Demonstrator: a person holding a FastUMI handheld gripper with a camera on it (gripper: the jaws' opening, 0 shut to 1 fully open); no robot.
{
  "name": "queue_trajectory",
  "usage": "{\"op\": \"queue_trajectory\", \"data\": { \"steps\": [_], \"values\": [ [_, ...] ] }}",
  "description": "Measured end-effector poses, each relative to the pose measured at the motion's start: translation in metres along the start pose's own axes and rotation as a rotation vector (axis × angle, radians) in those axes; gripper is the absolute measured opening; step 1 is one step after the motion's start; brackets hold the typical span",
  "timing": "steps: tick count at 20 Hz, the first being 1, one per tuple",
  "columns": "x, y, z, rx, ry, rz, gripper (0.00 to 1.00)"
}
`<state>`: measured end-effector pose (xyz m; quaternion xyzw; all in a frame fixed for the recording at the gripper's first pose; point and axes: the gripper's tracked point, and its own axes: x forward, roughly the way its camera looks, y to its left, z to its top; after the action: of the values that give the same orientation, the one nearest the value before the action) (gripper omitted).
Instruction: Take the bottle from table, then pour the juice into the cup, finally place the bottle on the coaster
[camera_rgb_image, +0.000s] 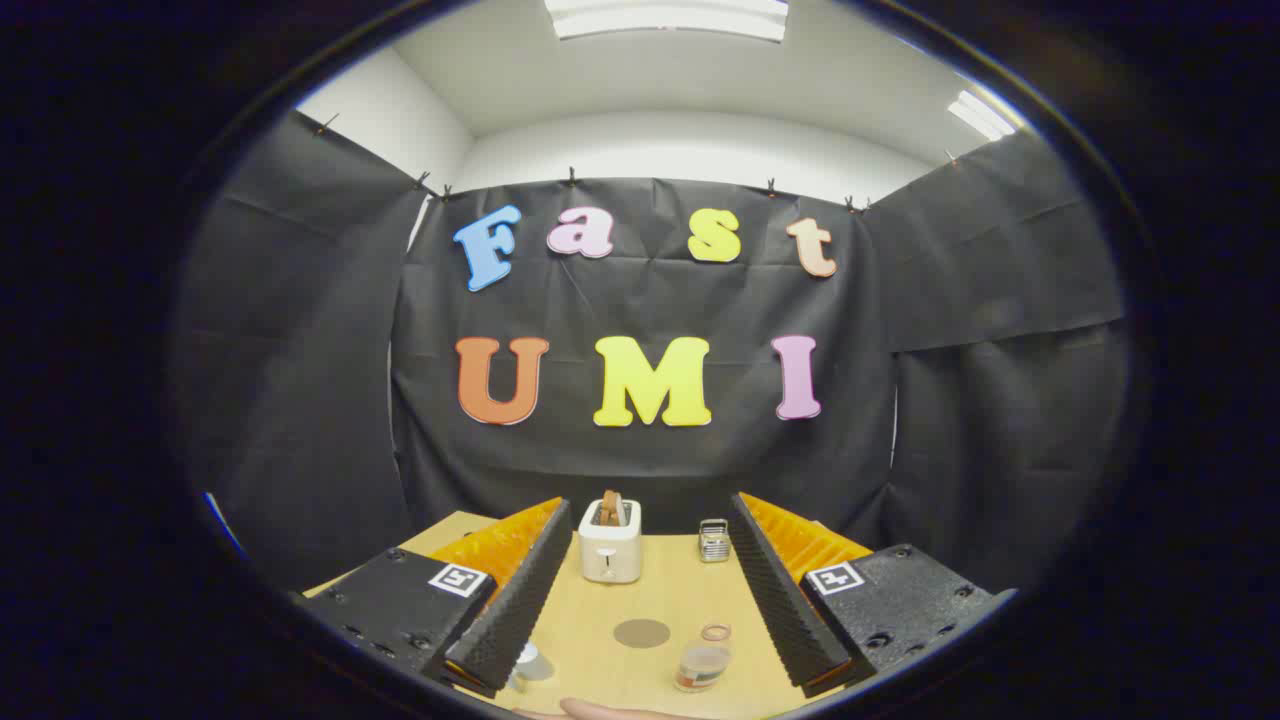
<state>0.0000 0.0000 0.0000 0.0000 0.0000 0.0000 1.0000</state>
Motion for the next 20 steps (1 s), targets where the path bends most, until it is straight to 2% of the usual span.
{"op": "queue_trajectory", "data": {
  "steps": [5, 20],
  "values": [
    [0.001, -0.008, -0.006, 0.032, 0.011, -0.006, 1.0],
    [0.005, -0.011, -0.02, 0.0, -0.003, -0.01, 1.0]
  ]
}}
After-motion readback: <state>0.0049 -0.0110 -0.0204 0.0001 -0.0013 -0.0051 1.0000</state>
